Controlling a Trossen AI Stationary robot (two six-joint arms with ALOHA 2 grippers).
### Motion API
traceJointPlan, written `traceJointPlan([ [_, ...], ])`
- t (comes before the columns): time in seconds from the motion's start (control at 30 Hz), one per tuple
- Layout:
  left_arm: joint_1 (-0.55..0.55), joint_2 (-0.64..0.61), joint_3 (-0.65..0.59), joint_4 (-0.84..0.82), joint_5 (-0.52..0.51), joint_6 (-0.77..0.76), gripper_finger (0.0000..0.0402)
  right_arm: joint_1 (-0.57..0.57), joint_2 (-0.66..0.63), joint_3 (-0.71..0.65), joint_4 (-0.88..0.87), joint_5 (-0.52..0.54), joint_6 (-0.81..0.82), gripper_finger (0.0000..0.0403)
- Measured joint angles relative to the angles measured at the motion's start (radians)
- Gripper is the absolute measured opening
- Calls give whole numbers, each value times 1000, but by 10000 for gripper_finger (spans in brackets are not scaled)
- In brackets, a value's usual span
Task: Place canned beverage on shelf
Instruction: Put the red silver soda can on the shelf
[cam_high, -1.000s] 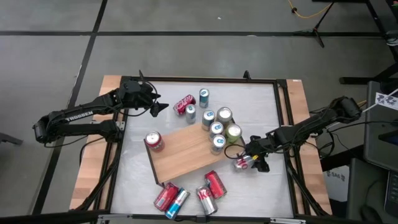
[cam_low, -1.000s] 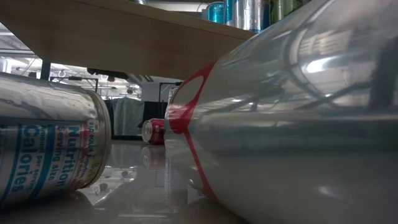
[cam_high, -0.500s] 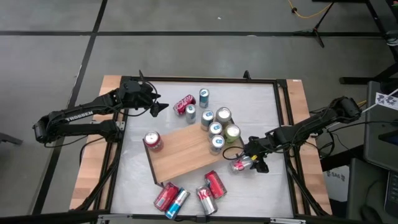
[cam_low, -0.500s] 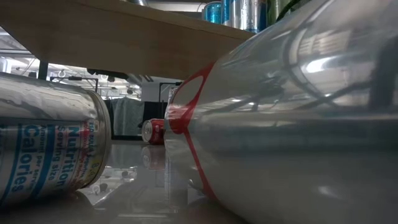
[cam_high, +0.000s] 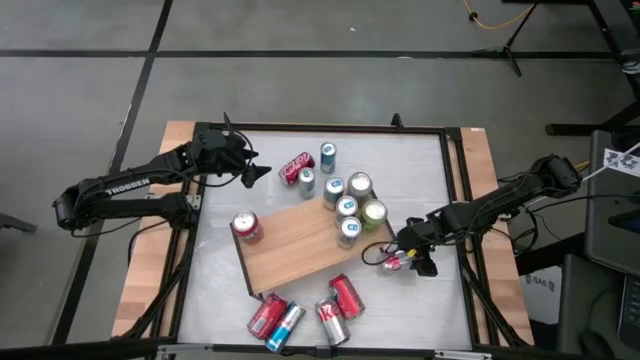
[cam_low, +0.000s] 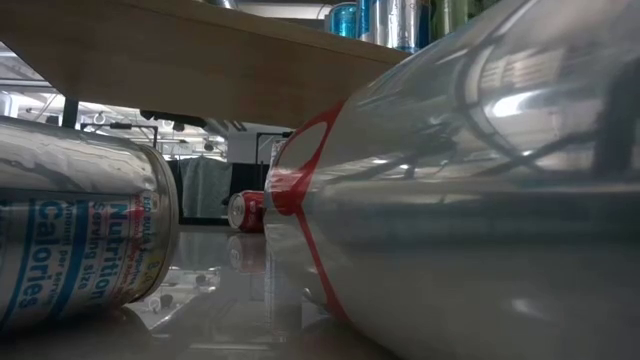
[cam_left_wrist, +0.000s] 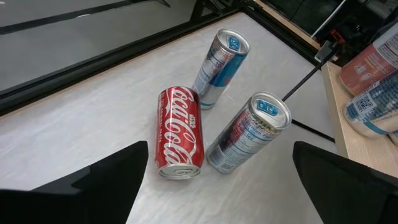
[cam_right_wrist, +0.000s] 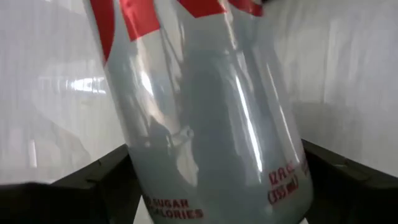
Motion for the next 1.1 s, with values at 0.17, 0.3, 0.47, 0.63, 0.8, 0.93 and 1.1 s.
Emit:
traceJointPlan([
  [0.17,0,0,0,0,0,0,395,0,0,0,-42,-3,-1,330],
  [0.3,0,0,0,0,0,0,395,0,0,0,-43,-13,1,340],
  [0.47,0,0,0,0,0,0,395,-1,0,0,-44,-22,4,343],
  [0.63,0,0,0,0,0,0,395,-1,0,0,-46,-26,4,348],
  [0.8,0,0,0,0,0,0,395,-1,-1,0,-45,-40,4,372],
  [0.93,0,0,0,0,0,0,395,-1,-1,0,-43,-47,4,395],
  [1.1,0,0,0,0,0,0,395,-1,0,17,-40,-48,4,393],
])
